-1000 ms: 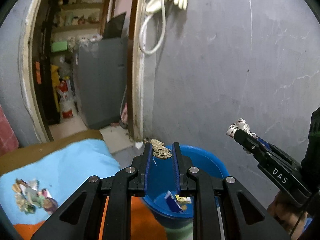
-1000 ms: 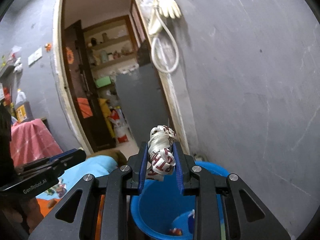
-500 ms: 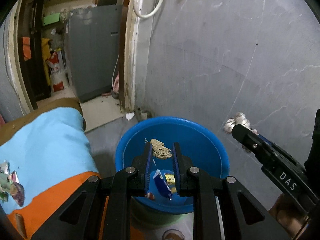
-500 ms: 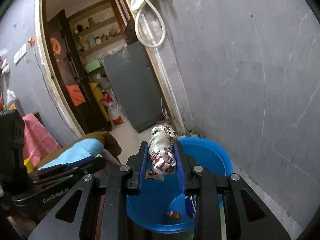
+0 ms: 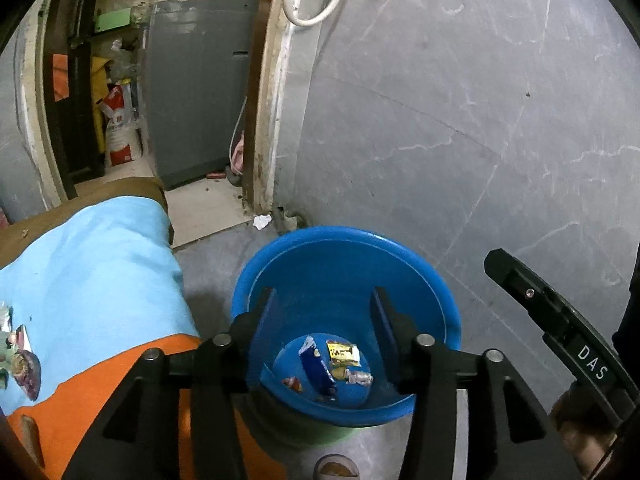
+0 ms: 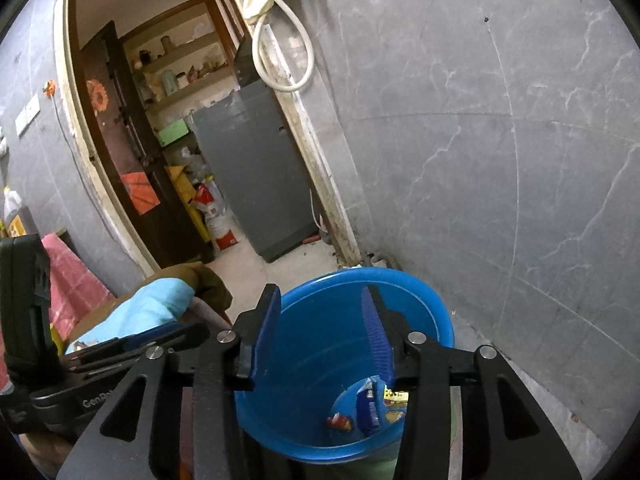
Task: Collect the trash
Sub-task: 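Open both tools to drop the ribbon bundle and scrap into the bucket, then move both open tools back over the trash on the blanket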
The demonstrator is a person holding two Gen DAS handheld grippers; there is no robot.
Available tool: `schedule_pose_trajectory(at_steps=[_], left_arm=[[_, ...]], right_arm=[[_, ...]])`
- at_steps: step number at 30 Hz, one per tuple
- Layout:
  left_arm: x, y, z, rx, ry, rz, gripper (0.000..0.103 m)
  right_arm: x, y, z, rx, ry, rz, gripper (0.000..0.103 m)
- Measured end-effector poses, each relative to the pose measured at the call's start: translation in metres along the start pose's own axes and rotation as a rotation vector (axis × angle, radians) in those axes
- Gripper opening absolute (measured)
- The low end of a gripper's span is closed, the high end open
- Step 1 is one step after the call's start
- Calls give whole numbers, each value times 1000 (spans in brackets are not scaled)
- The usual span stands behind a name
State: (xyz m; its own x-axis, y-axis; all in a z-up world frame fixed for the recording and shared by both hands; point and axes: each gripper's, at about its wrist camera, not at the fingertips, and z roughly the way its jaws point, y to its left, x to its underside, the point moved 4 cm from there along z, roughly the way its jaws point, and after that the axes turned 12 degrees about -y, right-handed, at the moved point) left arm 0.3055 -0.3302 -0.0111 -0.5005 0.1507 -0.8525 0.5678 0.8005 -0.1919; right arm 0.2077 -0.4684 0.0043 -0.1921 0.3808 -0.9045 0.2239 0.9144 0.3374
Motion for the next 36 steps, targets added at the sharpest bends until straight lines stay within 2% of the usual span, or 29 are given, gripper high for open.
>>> schedule_pose_trajectory(at_steps=[9, 11, 13, 16, 20, 23, 29, 36], left_arm=[[-17, 20, -31, -57, -78, -31, 60], [-22, 26, -41, -76, -104, -42, 66], [-26, 36, -55, -97, -137, -57, 72], [-32, 52, -79, -130, -198, -75, 78], [-37, 70, -113, -187, -287, -97, 92], [-39, 84, -139, -232, -364, -123, 98], [-39, 106, -184, -320, -463, -136, 101], [-22, 132, -228, -424, -544, -131, 101]], right_arm=[[-7, 12, -6, -11, -46, -36, 54], [-9, 18, -7, -15, -60, -47, 61], [-13, 26, -9, -22, -82, -56, 75], [-16, 37, -14, -41, -113, -64, 81], [-21, 56, -25, -78, -180, -91, 90], [-24, 71, -32, -107, -233, -113, 102], [-26, 103, -46, -194, -327, -148, 103], [-22, 144, -59, -307, -407, -197, 103]])
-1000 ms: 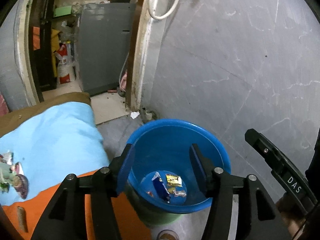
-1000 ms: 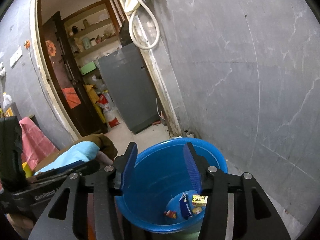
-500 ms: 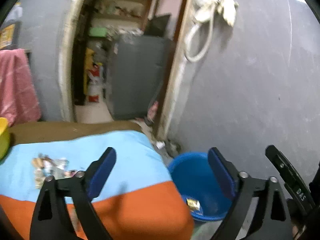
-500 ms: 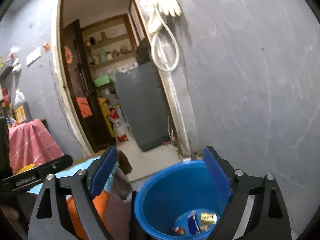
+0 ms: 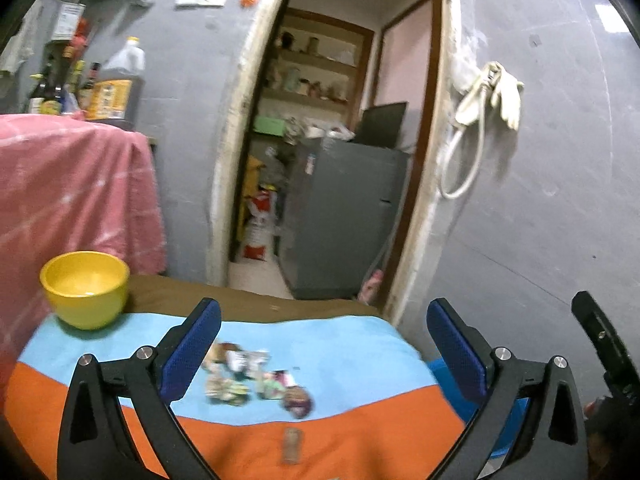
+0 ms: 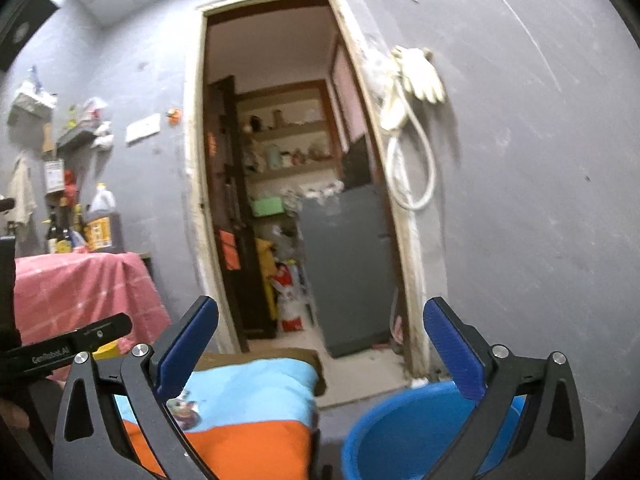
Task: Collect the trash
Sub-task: 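Move both open tools back over the trash on the blanket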
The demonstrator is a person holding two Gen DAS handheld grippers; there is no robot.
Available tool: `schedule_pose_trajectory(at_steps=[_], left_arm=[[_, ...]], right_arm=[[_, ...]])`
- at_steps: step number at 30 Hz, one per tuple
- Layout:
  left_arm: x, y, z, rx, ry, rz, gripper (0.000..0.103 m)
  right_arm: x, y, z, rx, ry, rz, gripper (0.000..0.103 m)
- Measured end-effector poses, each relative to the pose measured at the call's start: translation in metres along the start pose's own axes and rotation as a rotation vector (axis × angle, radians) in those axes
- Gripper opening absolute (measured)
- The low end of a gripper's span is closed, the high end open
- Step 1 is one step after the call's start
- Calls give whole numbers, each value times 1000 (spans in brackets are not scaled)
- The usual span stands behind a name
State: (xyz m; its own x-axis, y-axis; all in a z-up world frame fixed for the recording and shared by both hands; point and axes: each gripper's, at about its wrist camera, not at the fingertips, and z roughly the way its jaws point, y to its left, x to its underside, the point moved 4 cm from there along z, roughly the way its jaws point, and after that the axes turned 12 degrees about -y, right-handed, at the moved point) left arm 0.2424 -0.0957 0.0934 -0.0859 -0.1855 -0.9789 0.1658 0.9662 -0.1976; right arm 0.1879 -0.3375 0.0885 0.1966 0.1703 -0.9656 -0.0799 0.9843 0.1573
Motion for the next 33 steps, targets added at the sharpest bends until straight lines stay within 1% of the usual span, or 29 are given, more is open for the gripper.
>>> schedule_pose_trajectory(at_steps=[5, 8, 15, 21, 25, 29, 33], left_arm=[[-1, 29, -20, -70, -49, 13, 101], [-2, 46, -31, -106, -76, 25, 101], [0, 77, -49, -172, -111, 43, 101], [5, 99, -60, -201, -136, 58, 101], [11, 110, -58, -209, -120, 71, 101], [17, 119, -52, -209, -86, 81, 101], [26, 127, -37, -196, -7, 80, 101]], right_arm=[[-3, 36, -1, -77, -61, -54, 103], [-1, 53, -2, -112, -79, -76, 103], [16, 85, 6, -189, -41, -100, 103], [26, 107, 2, -241, -45, -154, 103], [34, 120, 6, -270, -21, -185, 103], [46, 131, 12, -296, 24, -221, 103], [60, 137, 22, -294, 87, -248, 103]])
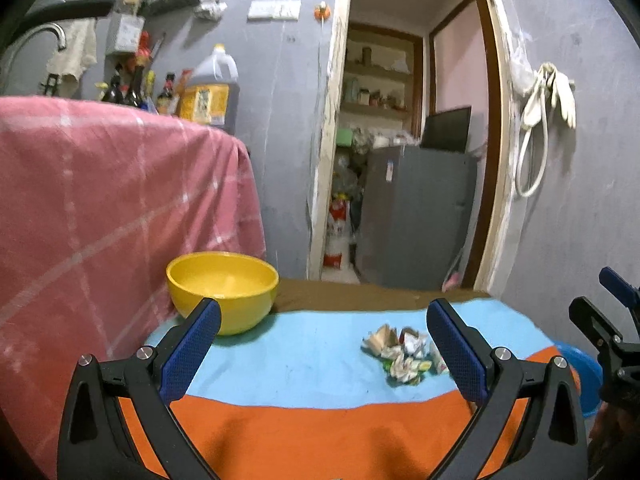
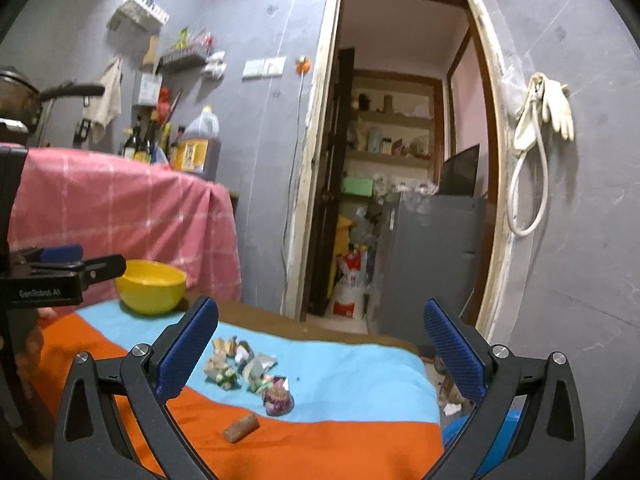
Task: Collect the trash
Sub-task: 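Move both open tools back over the trash on the blanket, then grasp the purple round item with the right tool while the left tool grasps white crumpled paper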
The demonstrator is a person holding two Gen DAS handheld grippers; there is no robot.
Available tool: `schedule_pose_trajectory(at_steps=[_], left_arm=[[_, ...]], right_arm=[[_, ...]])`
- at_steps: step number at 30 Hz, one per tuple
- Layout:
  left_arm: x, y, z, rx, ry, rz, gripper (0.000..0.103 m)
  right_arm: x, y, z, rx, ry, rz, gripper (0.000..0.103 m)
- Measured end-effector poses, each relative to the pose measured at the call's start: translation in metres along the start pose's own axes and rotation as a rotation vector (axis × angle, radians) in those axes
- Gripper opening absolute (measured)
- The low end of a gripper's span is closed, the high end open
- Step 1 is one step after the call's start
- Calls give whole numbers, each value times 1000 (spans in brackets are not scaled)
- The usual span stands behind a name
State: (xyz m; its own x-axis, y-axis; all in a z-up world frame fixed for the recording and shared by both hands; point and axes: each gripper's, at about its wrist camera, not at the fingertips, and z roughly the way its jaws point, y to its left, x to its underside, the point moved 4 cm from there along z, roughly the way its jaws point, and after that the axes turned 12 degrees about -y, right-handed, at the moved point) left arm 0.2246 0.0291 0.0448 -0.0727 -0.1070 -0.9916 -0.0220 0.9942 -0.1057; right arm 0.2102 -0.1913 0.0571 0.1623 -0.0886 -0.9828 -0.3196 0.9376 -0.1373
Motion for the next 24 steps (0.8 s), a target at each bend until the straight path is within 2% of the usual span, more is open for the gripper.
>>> schedule_pose_trajectory(at_steps=[11, 15, 16, 19, 24], left_arm=[[34, -8, 42, 66, 214, 23, 101], [44, -16, 53, 101, 279, 21, 100], [46, -17, 57, 115, 300, 17, 98], [55, -23, 69, 171, 370, -4, 91], [69, -34, 88, 229, 476, -48, 70]], right_arm=[[34, -5, 37, -2, 245, 67, 103], [49, -7, 48, -24, 337, 119, 95], [52, -7, 51, -28, 353, 128, 90], [67, -8, 61, -47, 452, 163, 87], [83, -8, 68, -71, 535, 206, 79]])
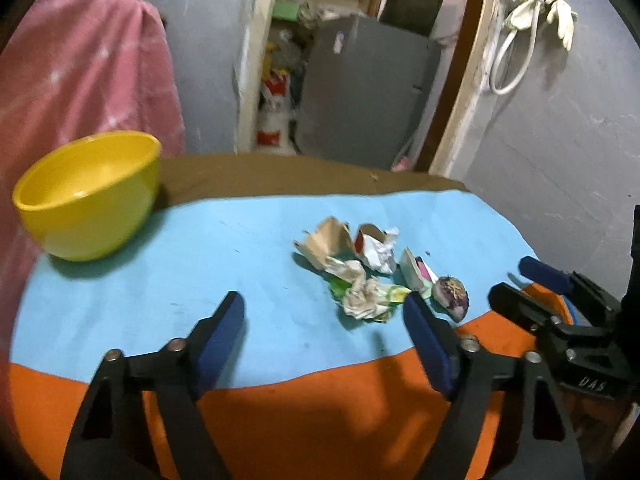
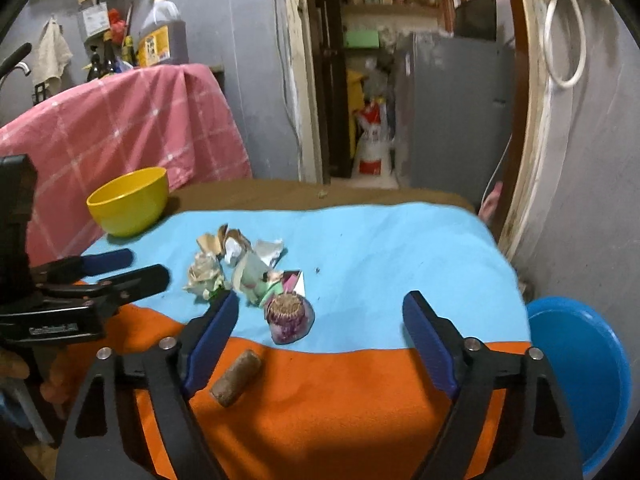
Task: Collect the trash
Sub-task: 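Grasp the purple round item with the right tool while the left tool grasps white crumpled paper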
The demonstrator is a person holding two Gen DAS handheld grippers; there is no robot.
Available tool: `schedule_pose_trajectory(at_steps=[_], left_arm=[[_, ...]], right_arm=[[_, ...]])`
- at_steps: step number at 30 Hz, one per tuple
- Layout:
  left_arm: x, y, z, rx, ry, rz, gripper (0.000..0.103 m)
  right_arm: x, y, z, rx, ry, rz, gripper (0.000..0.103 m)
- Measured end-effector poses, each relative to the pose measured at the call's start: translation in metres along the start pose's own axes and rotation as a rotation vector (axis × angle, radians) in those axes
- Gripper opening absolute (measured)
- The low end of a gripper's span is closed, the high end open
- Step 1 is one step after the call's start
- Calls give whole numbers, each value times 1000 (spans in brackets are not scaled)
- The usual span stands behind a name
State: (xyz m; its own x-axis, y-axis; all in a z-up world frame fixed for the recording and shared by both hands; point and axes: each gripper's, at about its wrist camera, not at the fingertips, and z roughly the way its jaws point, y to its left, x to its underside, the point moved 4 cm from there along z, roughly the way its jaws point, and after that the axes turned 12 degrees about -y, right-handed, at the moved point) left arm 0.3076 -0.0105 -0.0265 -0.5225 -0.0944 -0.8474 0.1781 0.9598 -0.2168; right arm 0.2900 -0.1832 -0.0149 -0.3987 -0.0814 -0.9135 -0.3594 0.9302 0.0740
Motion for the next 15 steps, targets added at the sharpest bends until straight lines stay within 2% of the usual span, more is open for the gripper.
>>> schedule_pose_trajectory(at_steps=[2, 6, 8, 11, 13, 14, 15], left_arm=[[0, -1, 7, 21, 27, -17, 60], [0, -2, 14, 57, 66, -41, 48], [-1, -3, 19, 71, 84, -47, 37], [-3, 0, 21, 85, 101, -70, 26], [-4, 2, 21, 92, 108, -86, 19], [-4, 2, 21, 94, 111, -91, 15], [-5, 3, 21, 95, 114, -95, 14]], right_arm=[[1, 0, 4, -5, 18, 2, 74], [3, 2, 13, -38, 51, 24, 66], [3, 5, 20, -55, 70, 28, 62], [8, 11, 29, -73, 109, 13, 52], [12, 15, 33, -77, 135, -3, 42], [13, 17, 34, -79, 142, -10, 40], [14, 18, 34, -80, 147, -17, 37]])
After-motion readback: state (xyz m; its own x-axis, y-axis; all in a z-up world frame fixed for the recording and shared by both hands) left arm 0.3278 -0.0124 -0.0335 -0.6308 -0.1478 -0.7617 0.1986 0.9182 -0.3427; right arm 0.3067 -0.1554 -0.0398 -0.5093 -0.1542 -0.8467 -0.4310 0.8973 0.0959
